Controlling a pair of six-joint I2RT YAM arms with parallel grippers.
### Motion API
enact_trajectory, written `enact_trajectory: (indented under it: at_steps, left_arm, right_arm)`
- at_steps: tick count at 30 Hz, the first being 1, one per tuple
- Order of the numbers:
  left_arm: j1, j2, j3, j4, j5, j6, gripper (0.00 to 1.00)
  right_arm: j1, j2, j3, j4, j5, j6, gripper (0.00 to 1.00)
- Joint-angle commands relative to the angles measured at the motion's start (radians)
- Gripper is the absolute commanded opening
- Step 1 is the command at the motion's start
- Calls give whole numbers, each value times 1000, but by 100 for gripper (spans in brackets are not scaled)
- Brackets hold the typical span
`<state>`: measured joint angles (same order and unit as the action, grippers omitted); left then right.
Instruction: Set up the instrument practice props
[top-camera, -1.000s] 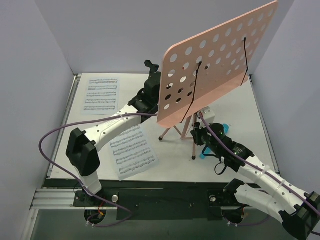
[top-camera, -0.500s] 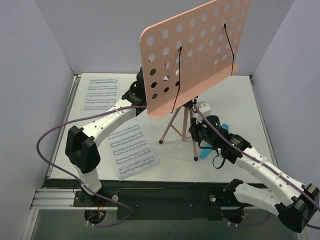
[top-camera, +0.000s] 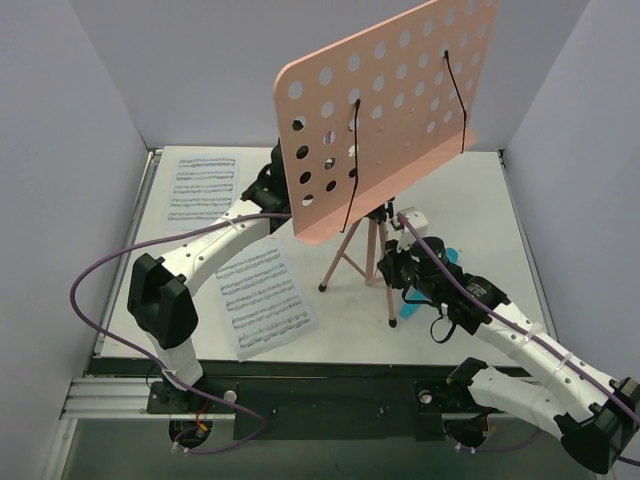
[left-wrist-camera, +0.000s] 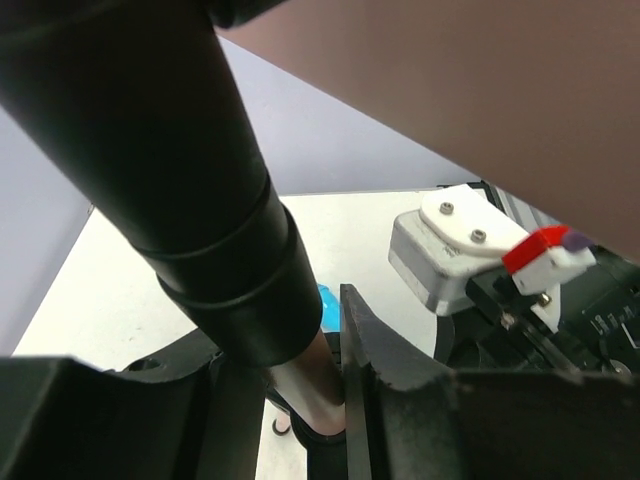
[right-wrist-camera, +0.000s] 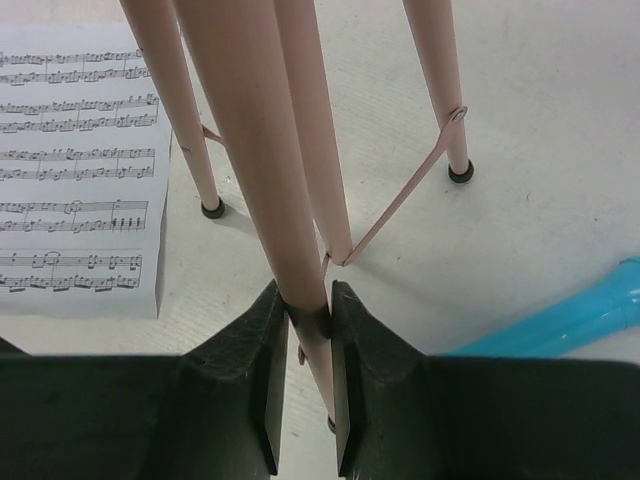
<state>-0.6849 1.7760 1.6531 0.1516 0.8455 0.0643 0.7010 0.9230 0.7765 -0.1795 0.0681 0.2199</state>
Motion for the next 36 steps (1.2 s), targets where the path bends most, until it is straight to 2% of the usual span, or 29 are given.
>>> enact_trajectory:
  at_steps: [1,5,10,12,17,24,31,36]
  left_arm:
    - [120,7,-35,9,-212,324,0]
    - [120,-7,-64,49,-212,324,0]
    - [117,-18,-81,86,-181,284,0]
    - [116,-12,-76,71,-62,308,0]
    - [104,0,-52,40,64,305,0]
    - [105,20,-16,8,210,284,0]
    - [105,75,28,34,371,197,0]
    - [108,102,65,29,434,181,0]
  right_arm:
    - [17,-121,-57,-114,-117,167,0]
    - [18,-159,-147,-31,-174,211,0]
    - [18,-170,-253,159,-231,220,0]
    - [18,-152,-270,222,-257,216,0]
    - [18,-112,-318,362,-332,164,4]
    - [17,-99,-379,521,-375,101,12]
    - [11,-7,-370,647,-445,45,19]
    - [-5,66,-342,703,-542,13,27]
